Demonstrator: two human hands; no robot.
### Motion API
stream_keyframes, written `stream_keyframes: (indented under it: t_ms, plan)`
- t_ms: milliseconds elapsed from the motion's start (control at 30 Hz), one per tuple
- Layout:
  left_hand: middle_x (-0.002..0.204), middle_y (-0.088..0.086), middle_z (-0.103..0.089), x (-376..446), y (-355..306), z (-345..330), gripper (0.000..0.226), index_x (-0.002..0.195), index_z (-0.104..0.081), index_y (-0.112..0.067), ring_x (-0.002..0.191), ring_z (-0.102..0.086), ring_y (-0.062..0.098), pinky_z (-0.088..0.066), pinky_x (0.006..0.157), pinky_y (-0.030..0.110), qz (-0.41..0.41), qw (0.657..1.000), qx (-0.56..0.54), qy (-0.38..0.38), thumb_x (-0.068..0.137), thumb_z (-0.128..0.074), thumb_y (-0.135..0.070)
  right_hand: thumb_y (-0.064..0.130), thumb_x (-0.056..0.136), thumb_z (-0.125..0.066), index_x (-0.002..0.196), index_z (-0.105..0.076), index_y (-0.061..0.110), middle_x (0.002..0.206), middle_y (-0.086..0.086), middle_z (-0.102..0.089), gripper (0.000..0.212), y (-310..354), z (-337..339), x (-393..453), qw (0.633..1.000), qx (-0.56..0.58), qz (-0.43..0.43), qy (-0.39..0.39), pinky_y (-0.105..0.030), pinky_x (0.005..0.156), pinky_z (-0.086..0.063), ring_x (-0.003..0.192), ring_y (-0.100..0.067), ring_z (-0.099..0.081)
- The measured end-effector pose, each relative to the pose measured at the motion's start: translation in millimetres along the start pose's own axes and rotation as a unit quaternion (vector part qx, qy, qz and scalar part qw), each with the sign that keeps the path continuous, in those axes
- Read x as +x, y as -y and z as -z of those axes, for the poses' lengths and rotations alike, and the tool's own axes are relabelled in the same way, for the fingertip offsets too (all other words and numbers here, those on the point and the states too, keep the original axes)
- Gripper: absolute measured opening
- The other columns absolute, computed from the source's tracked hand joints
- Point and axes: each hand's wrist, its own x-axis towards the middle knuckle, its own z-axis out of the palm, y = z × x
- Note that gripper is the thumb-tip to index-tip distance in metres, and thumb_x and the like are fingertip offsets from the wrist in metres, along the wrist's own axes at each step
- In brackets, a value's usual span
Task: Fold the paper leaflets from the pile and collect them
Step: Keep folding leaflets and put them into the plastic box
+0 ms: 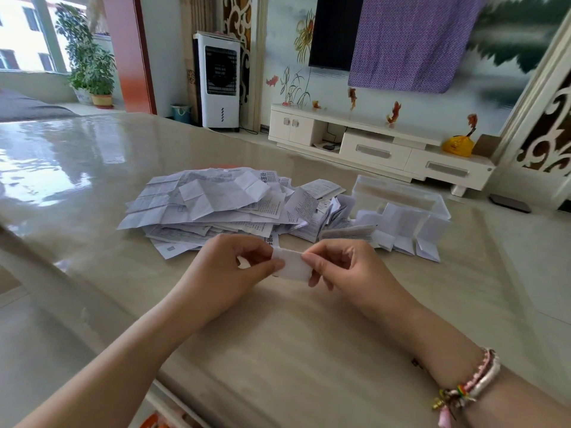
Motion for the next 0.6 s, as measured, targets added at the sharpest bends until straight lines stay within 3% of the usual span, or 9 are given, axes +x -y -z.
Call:
stream_keyframes:
  t_ms: [67,167,300,467,600]
  plan:
    - [0.06,-0.013,-0.064,1.6,-0.3,-1.3,0.006,0.074,-0.074,-0.019,0.052,-0.048,-0.002,-0.033,0.055,0.011,0.033,0.998,-0.052,0.005,0.08,-0.075,-0.021,0.021,0.09,-0.064,0.083,-0.071,0.011,0.061,-0.003,-0.065,0.013,0.8,-0.5,1.3,0.999,0.047,-0.012,-0.01,-0.022,0.055,-0.04,0.053,-0.003,-0.052]
    - [0.07,0.004,-0.069,2.8,-1.4,-2.0,0.009,0.078,-0.075,-0.011,0.062,-0.052,0.005,-0.038,0.065,0.02,0.077,0.987,-0.138,0.024,0.082,-0.073,-0.019,0.032,0.082,-0.065,0.081,-0.07,0.01,0.063,-0.006,-0.067,0.022,2.0,0.0,2.1,0.995,0.093,-0.035,-0.011,-0.022,0.054,-0.038,0.053,-0.011,-0.049]
    - [0.062,-0.003,-0.062,3.3,-4.3,-1.7,0.012,0.078,-0.07,0.002,0.056,-0.051,0.001,-0.037,0.056,0.006,0.103,0.969,-0.221,0.028,0.085,-0.068,-0.007,0.025,0.092,-0.057,0.091,-0.066,-0.001,0.082,-0.009,-0.074,0.028,3.1,1.9,2.1,0.991,0.119,-0.063,0.024,-0.017,0.054,-0.038,0.061,-0.008,-0.059]
    - [0.073,0.007,-0.06,1.8,-5.4,0.1,0.02,0.082,-0.068,0.005,0.067,-0.049,0.009,-0.035,0.059,0.012,0.1,0.965,-0.233,0.067,0.087,-0.066,-0.014,0.031,0.083,-0.06,0.087,-0.063,0.002,0.076,-0.008,-0.072,0.03,5.6,4.2,0.6,0.985,0.154,-0.071,0.043,-0.017,0.053,-0.036,0.058,-0.009,-0.054]
    - [0.062,-0.003,-0.056,-1.5,-10.1,-1.3,0.016,0.076,-0.07,-0.004,0.058,-0.047,0.001,-0.034,0.055,0.007,0.092,0.97,-0.21,0.081,0.089,-0.064,-0.011,0.03,0.078,-0.065,0.07,-0.053,0.01,0.064,-0.004,-0.068,0.024,5.6,4.4,1.4,0.986,0.144,-0.075,0.048,-0.016,0.053,-0.038,0.058,-0.016,-0.052]
